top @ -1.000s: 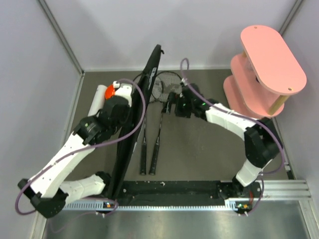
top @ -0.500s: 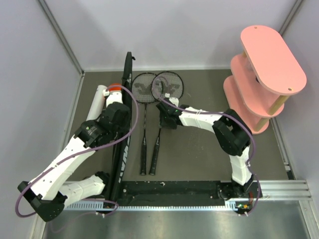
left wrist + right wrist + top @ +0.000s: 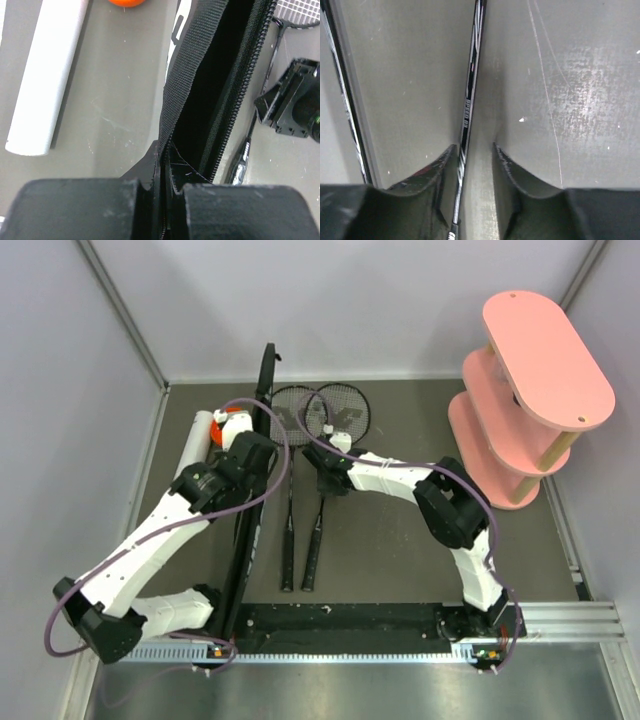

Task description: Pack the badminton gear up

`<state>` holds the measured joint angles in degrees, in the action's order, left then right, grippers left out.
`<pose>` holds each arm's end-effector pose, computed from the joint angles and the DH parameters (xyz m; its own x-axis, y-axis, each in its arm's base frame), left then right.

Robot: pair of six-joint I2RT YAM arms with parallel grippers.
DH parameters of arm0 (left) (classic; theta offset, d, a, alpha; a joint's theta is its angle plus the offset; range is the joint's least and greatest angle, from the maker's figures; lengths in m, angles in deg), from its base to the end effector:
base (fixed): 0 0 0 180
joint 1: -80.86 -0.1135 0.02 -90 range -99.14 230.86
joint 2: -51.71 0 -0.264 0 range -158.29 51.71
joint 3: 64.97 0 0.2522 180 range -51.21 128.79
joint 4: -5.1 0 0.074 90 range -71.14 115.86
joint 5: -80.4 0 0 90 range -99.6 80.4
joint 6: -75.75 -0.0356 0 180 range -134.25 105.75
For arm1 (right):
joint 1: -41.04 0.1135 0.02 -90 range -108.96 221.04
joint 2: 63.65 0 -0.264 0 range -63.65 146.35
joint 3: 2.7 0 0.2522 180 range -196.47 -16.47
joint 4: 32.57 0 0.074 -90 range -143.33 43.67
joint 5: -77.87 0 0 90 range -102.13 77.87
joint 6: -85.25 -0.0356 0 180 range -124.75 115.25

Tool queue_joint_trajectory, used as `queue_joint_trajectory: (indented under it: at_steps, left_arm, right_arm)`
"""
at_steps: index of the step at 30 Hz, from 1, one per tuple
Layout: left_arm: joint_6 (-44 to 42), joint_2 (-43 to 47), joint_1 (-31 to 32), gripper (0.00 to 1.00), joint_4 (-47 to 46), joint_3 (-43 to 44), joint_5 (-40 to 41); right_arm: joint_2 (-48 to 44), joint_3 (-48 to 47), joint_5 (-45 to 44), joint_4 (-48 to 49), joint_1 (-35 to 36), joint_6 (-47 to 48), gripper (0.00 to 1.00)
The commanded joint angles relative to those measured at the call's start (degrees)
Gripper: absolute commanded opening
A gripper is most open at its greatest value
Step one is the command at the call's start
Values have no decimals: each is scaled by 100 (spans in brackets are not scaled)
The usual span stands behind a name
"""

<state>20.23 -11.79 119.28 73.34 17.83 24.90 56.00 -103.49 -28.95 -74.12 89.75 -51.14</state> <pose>0.1756 -0.1135 0.3552 -0.6119 -0.1102 -0.7832 -0.1526 0.9881 -0.0198 0.2998 0.3258 0.1674 -0.8483 0.0844 -0.5228 -0.0156 0.9828 0.1840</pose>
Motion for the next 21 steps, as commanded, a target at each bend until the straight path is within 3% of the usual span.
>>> queue_joint_trajectory:
  at_steps: [1, 7, 11, 13, 17, 21]
  left_arm:
    - [322, -460, -62, 0, -52, 637, 461]
    - [542, -1084, -71, 0, -156, 1112, 532]
    - [560, -1410, -88, 0, -402, 1279, 225]
    - [516, -1647, -80, 0, -499, 1332, 119]
    - [270, -1937, -88, 0, -859, 1323, -170]
    - [32, -2148, -80, 0, -1448, 1226, -619]
  right_arm:
    - [172, -184, -576, -95, 78, -45, 25]
    - [155, -131, -736, -69, -19, 7, 0]
    - [-117, 114, -314, 177, -229, 516, 0]
    - [-668, 717, -7, 631, -326, 893, 0]
    - [-1935, 2196, 1512, 1844, -888, 1703, 0]
    - [-2700, 3041, 3496, 2295, -1688, 2099, 0]
